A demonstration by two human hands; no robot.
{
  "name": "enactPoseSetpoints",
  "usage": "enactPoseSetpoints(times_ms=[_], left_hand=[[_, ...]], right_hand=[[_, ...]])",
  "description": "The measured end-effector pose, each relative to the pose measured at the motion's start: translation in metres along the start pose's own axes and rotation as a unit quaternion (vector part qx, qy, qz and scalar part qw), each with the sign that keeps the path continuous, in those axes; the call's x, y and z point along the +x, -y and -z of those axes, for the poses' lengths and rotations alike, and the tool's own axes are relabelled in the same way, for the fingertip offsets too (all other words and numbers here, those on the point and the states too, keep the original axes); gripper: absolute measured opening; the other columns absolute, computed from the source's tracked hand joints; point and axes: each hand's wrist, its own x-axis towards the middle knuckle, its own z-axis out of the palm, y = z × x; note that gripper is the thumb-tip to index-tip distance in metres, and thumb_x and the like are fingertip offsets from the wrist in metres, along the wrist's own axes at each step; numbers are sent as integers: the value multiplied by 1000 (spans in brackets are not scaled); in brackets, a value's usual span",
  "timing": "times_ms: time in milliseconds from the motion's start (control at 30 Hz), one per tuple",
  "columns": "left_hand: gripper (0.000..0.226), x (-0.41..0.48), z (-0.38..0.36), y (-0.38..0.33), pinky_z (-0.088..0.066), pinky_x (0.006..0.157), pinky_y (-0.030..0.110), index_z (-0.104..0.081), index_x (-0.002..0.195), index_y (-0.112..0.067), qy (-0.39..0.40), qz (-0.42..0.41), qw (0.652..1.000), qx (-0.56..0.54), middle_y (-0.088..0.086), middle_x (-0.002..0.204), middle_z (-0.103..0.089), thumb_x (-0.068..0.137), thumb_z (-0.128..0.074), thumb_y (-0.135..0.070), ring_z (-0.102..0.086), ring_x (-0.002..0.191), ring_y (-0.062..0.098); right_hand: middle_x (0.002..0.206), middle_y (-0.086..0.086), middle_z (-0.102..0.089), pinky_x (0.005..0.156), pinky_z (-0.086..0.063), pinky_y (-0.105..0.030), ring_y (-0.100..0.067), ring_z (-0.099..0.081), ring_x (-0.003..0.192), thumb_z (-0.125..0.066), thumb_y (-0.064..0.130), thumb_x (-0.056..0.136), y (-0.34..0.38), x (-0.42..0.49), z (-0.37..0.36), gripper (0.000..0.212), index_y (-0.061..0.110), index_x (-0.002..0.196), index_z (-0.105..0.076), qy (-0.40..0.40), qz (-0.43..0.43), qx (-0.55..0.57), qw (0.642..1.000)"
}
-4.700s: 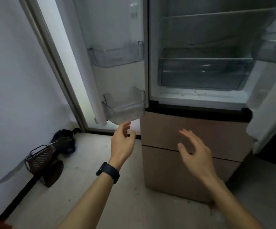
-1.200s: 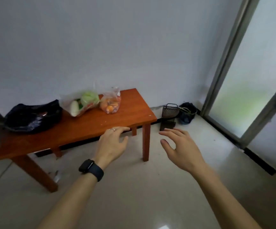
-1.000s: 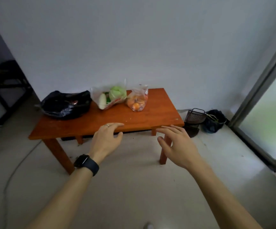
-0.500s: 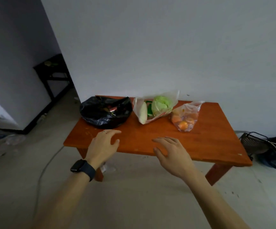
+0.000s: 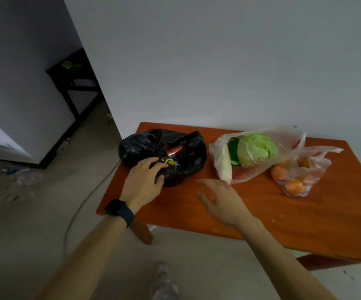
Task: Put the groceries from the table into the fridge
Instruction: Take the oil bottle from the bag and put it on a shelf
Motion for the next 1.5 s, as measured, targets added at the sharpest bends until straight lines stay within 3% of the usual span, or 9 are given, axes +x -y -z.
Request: enactPoseSetpoints(times_ms=[267, 533, 767, 900, 1000, 1067, 1233, 1400, 1500], left_hand=[[46, 124, -17, 78, -25, 117, 47, -52, 141, -30, 20, -95, 995, 22, 4, 156, -37, 97, -52, -45, -28, 147, 27], [34, 194, -48, 138, -9, 122, 49, -63, 120, -29, 214, -152, 955, 139, 3, 161, -29, 92, -51, -46, -13, 151, 25], [94, 223, -57, 192, -7, 122, 52, -9, 158, -16, 297, -76, 905, 296, 3, 166, -9, 86, -68, -28, -3, 153, 21], [76, 236, -49, 214, -20, 117, 50, -34, 148, -15, 322, -11, 900, 294, 5, 158, -28, 82, -70, -29, -19, 149, 23], [57, 239, -47, 204, -41, 92, 38, -38, 130, -14, 275, -2, 942, 194, 6, 118, -59, 79, -63, -20, -58, 108, 28], [64, 237, -50, 195, -45, 82, 36, -31, 140, -20, 238, -9, 961, 144, 6, 106, -63, 82, -58, -22, -61, 88, 29], [52, 231, -63, 192, -37, 107, 46, -43, 146, -41, 258, -65, 940, 213, 13, 156, -32, 96, -45, -29, -37, 137, 35], [51, 234, -54, 208, -37, 102, 47, -77, 101, -20, 175, -64, 962, 200, 5, 159, -32, 91, -36, -49, -39, 137, 30], [48, 237, -48, 220, -37, 103, 49, -73, 106, -15, 176, -75, 959, 208, 7, 160, -31, 94, -46, -52, -36, 139, 30]], right_hand=[[133, 11, -55, 93, -40, -20, -9, -46, 124, -46, 43, 102, 19, 121, -57, 40, 33, 141, -48, 42, -111, 82, 990], [124, 5, -59, 89, -42, -23, -12, -56, 113, -46, 36, 103, 8, 214, -106, 31, 26, 132, -53, 0, -227, 144, 963], [151, -7, -38, 106, -44, -46, -34, -38, 135, -62, 44, 92, -19, 269, -137, 75, 18, 154, -29, 162, -242, 70, 954], [150, -6, -31, 103, -46, -49, -35, -31, 136, -69, 51, 83, -25, 279, -147, 83, 23, 151, -30, 213, -250, 9, 944], [148, -7, -25, 101, -46, -51, -36, -30, 134, -72, 58, 76, -29, 286, -150, 86, 27, 148, -35, 233, -236, -53, 942], [147, -8, -24, 101, -45, -51, -36, -31, 132, -72, 60, 75, -30, 288, -152, 84, 26, 144, -39, 235, -225, -89, 941], [142, -7, -32, 100, -47, -46, -33, -35, 128, -74, 54, 77, -31, 282, -157, 72, 23, 137, -47, 192, -204, -93, 956], [132, -6, -50, 100, -44, -42, -29, -47, 122, -75, 41, 77, -28, 285, -151, 67, 14, 132, -47, 191, -153, -115, 963], [98, 6, -58, 73, -47, -32, -21, -62, 94, -73, 34, 83, -28, 277, -135, 47, 18, 114, -40, 194, -146, -46, 969]])
